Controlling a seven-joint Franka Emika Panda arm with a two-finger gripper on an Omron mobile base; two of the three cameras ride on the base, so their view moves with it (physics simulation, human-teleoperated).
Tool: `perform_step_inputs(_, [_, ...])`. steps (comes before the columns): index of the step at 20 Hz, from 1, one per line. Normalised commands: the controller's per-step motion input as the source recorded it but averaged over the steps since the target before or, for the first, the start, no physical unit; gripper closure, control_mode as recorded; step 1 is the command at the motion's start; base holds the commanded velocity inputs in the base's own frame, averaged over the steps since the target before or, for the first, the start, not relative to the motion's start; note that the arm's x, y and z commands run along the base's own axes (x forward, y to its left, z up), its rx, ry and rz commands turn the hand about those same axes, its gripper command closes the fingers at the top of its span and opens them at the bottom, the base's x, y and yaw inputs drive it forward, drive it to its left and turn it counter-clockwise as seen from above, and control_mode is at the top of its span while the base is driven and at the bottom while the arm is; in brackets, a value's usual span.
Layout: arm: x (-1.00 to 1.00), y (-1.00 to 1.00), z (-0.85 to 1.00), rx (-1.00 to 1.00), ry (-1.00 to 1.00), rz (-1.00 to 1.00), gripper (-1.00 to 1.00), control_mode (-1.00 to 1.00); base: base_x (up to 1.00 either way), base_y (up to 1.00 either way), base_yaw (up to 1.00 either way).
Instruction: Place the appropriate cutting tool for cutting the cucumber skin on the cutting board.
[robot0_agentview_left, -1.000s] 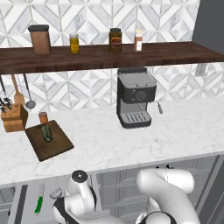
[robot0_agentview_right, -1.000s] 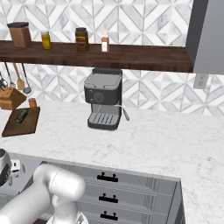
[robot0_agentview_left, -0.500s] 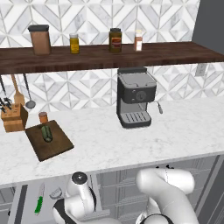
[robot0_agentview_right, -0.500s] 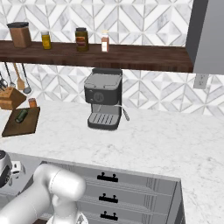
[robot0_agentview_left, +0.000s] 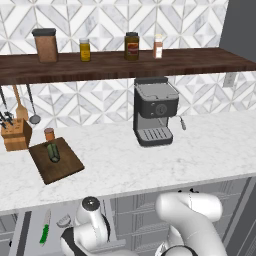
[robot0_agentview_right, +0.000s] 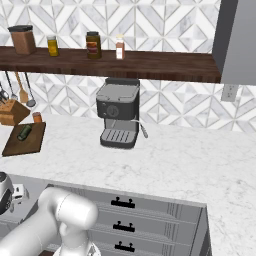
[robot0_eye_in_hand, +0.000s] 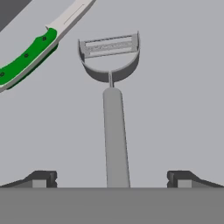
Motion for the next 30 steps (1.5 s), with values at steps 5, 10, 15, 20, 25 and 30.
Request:
perform_step_inputs(5, [0.0, 0.0, -0.1, 0.0, 0.0, 0.0, -1.0, -1.0, 0.0, 0.0, 0.0])
perform_step_inputs(10, [0.0, 0.0, 0.0, 0.0, 0.0, 0.0, -1.0, -1.0, 0.0, 0.0, 0.0])
perform_step_inputs(15, [0.0, 0.0, 0.0, 0.0, 0.0, 0.0, -1.0, -1.0, 0.0, 0.0, 0.0])
perform_step_inputs(20, [0.0, 0.0, -0.07, 0.0, 0.0, 0.0, -1.0, -1.0, 0.0, 0.0, 0.0])
perform_step_inputs(25, [0.0, 0.0, -0.08, 0.0, 0.0, 0.0, 1.0, -1.0, 0.0, 0.0, 0.0])
perform_step_inputs(30, [0.0, 0.0, 0.0, 0.0, 0.0, 0.0, 1.0, -1.0, 0.0, 0.0, 0.0])
